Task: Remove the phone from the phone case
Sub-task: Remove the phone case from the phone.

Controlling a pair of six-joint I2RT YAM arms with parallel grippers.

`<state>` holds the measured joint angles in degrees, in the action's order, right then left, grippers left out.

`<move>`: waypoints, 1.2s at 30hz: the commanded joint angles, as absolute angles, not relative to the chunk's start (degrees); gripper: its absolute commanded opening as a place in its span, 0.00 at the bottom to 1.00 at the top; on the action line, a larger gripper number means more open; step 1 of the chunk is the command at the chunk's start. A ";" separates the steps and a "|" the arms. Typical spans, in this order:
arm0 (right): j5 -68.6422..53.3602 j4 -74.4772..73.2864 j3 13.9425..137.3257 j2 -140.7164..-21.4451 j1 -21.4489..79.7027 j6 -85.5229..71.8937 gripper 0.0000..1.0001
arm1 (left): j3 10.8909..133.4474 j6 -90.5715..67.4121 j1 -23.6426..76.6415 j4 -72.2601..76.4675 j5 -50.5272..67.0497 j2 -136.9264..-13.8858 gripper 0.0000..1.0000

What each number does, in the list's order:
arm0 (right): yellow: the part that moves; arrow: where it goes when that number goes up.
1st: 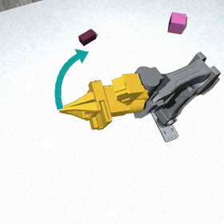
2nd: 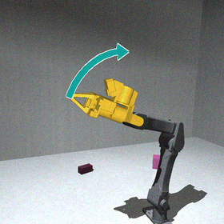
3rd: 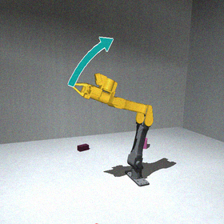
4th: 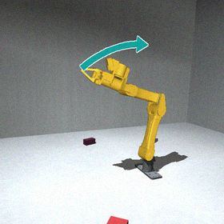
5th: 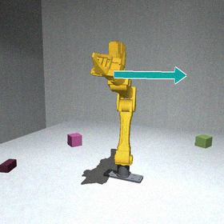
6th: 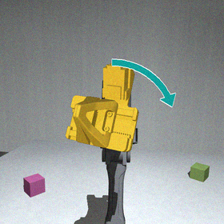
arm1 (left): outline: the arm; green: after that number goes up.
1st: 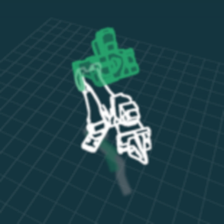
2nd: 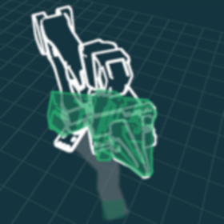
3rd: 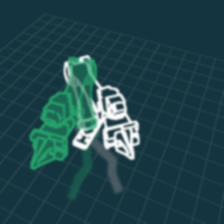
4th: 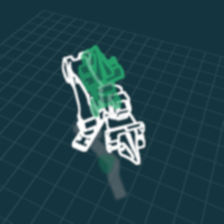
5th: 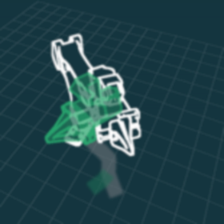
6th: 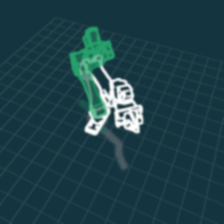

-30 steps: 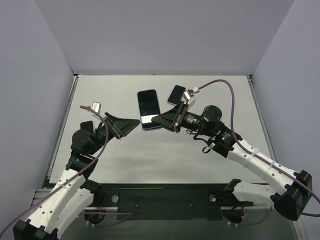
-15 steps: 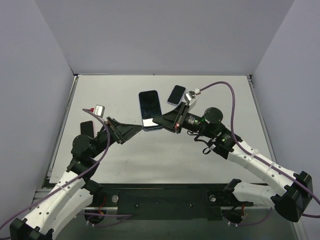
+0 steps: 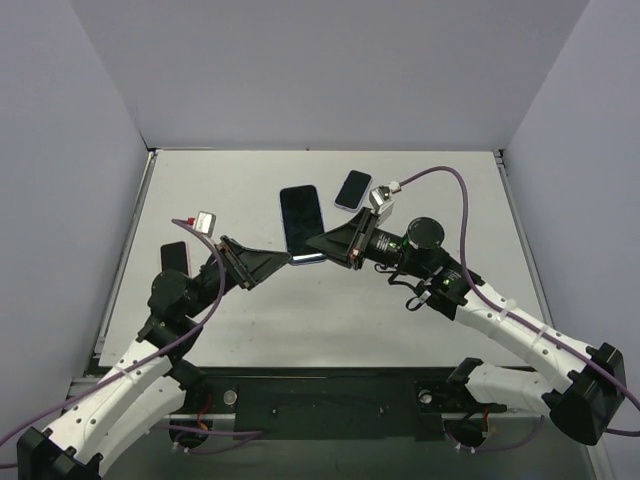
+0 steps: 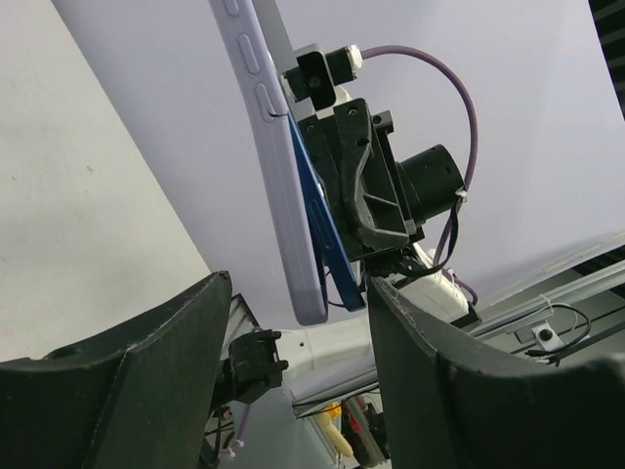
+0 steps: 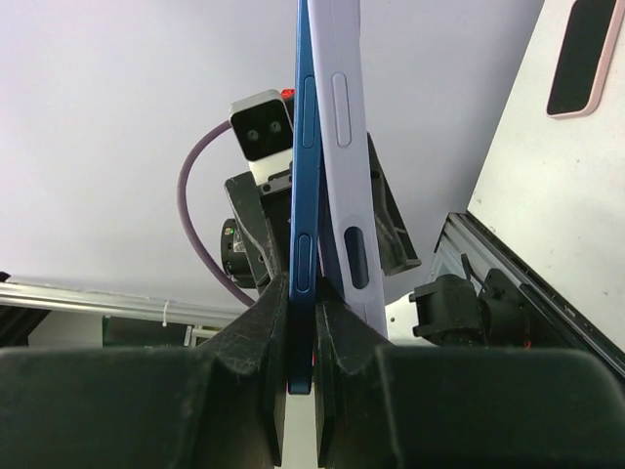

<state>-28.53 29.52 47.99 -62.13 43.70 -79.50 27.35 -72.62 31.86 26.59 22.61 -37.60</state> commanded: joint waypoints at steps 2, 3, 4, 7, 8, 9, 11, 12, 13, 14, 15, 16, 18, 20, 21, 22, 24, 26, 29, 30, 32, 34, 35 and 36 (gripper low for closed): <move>-29.36 38.76 49.22 -58.36 43.86 -80.42 0.00 | 27.34 -70.58 31.99 25.75 20.13 -35.42 0.70; -29.36 38.85 49.22 -58.27 43.86 -80.59 0.00 | 27.33 -70.58 31.99 25.32 19.78 -35.07 0.70; -29.44 39.20 49.13 -58.36 43.86 -80.77 0.00 | 27.25 -70.58 31.99 24.88 19.43 -34.89 0.70; -29.27 39.29 49.13 -58.10 43.86 -80.95 0.00 | 26.89 -70.75 31.99 24.26 18.11 -33.75 0.69; -29.35 39.37 49.13 -58.10 43.77 -81.03 0.00 | 26.98 -70.66 31.99 24.26 17.76 -33.75 0.68; -29.27 39.46 49.13 -58.01 43.77 -81.12 0.00 | 27.33 -70.49 31.99 24.08 17.75 -34.01 0.68; -29.27 39.55 48.96 -57.83 43.94 -81.21 0.00 | 28.03 -70.23 31.99 24.17 18.10 -35.15 0.67; -29.18 39.72 48.78 -57.66 43.86 -81.21 0.00 | 28.47 -70.31 31.99 24.95 18.71 -35.59 0.67; -29.18 39.90 48.61 -57.66 43.94 -81.38 0.00 | 28.56 -70.31 31.99 25.48 18.98 -36.55 0.67; -29.18 40.08 48.52 -57.66 43.95 -81.39 0.00 | 28.65 -70.66 31.99 26.10 19.16 -37.00 0.66; -29.18 40.25 48.52 -57.66 43.95 -81.56 0.00 | 28.74 -70.93 31.99 26.28 19.16 -37.35 0.66; -29.18 40.34 48.43 -57.57 43.95 -81.65 0.00 | 28.74 -71.01 31.99 26.89 18.99 -37.44 0.65; -29.18 40.60 48.34 -57.74 43.95 -81.74 0.00 | 29.00 -71.19 31.99 27.07 18.90 -37.88 0.64; -29.18 40.87 48.08 -57.83 44.03 -81.91 0.00 | 29.44 -71.02 31.99 26.72 18.98 -38.32 0.63; -29.18 40.96 47.90 -57.75 44.12 -81.83 0.00 | 29.53 -71.02 31.99 26.72 19.07 -38.41 0.62; -29.18 40.96 47.81 -57.83 44.03 -81.83 0.00 | 29.79 -71.02 31.91 26.72 19.07 -38.76 0.61; -29.18 41.22 47.38 -58.09 44.03 -82.00 0.00 | 30.14 -71.02 31.99 26.72 19.33 -39.28 0.61; -29.18 41.31 47.20 -58.01 44.12 -82.00 0.00 | 30.41 -71.02 31.99 27.07 19.51 -39.90 0.61; -29.27 41.13 47.02 -58.01 44.12 -82.00 0.00 | 31.55 -70.75 31.99 26.90 19.86 -40.69 0.58; -29.35 41.13 46.93 -57.92 44.21 -82.00 0.00 | 31.73 -70.66 31.99 26.98 19.78 -41.22 0.57; -29.27 40.61 46.85 -57.83 44.21 -81.74 0.00 | 32.43 -70.49 31.99 27.16 20.13 -41.92 0.56; -29.36 40.60 46.58 -57.83 44.21 -81.91 0.00 | 33.66 -70.05 31.99 26.20 20.48 -42.80 0.53; -29.36 40.52 46.58 -57.92 44.30 -82.00 0.00 | 34.18 -69.79 31.99 25.32 20.83 -43.06 0.51; -29.62 40.52 46.58 -57.83 44.30 -81.91 0.00 | 34.45 -69.70 31.99 25.40 20.92 -43.68 0.50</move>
